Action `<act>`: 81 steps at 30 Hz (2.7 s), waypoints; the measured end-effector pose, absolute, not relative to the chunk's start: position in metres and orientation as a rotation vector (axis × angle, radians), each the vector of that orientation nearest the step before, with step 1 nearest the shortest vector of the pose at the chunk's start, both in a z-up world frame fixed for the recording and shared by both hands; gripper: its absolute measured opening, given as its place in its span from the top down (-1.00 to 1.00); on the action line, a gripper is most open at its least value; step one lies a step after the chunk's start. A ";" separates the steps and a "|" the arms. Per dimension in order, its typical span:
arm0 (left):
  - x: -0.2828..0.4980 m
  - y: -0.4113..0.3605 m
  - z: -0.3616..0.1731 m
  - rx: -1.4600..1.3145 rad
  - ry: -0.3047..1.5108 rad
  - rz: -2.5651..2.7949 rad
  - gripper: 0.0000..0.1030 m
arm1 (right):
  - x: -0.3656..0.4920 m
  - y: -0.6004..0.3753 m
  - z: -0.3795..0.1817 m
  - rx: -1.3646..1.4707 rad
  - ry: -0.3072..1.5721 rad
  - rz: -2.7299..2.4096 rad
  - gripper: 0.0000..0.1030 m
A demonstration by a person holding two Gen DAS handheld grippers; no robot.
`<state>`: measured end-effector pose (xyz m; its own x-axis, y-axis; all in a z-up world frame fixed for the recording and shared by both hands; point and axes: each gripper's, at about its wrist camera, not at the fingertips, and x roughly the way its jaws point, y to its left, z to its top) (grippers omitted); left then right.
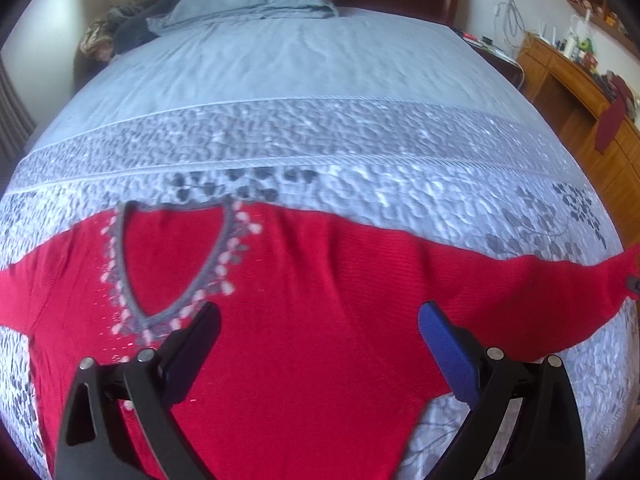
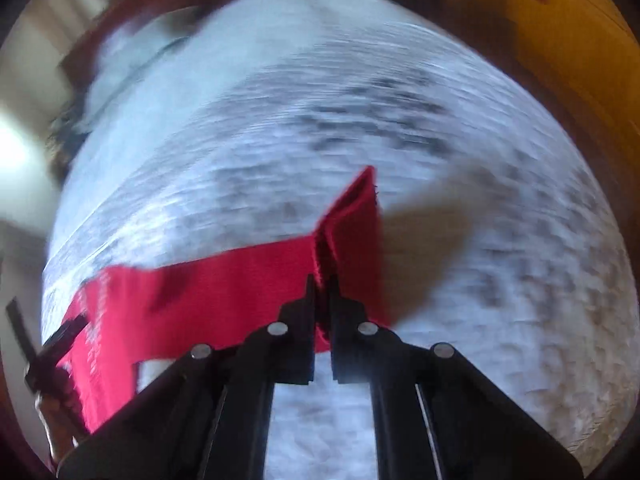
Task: Fold small clothes
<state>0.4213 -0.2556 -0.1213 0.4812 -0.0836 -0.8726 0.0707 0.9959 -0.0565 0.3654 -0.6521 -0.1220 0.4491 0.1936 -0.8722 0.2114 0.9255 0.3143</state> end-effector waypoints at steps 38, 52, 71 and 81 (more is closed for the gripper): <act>0.443 -0.428 -0.191 -0.295 1.396 -0.582 0.84 | 0.274 -0.586 -0.158 0.401 0.995 -0.207 0.37; 0.435 -0.220 -0.067 -0.315 1.015 -0.343 0.89 | 0.285 -0.549 -0.159 0.292 1.015 -0.182 0.31; 0.442 0.051 -0.158 -0.358 1.152 0.138 0.72 | 0.349 -0.397 -0.164 0.176 1.185 0.143 -0.22; 0.429 0.036 -0.138 -0.384 1.097 -0.032 0.36 | 0.398 -0.385 -0.199 0.461 1.369 0.196 -0.18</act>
<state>0.4287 0.0363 -0.1378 0.4624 -0.2133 -0.8606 -0.1627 0.9337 -0.3188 0.3976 -0.3849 -0.1985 0.2019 0.3973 -0.8952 0.1300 0.8951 0.4266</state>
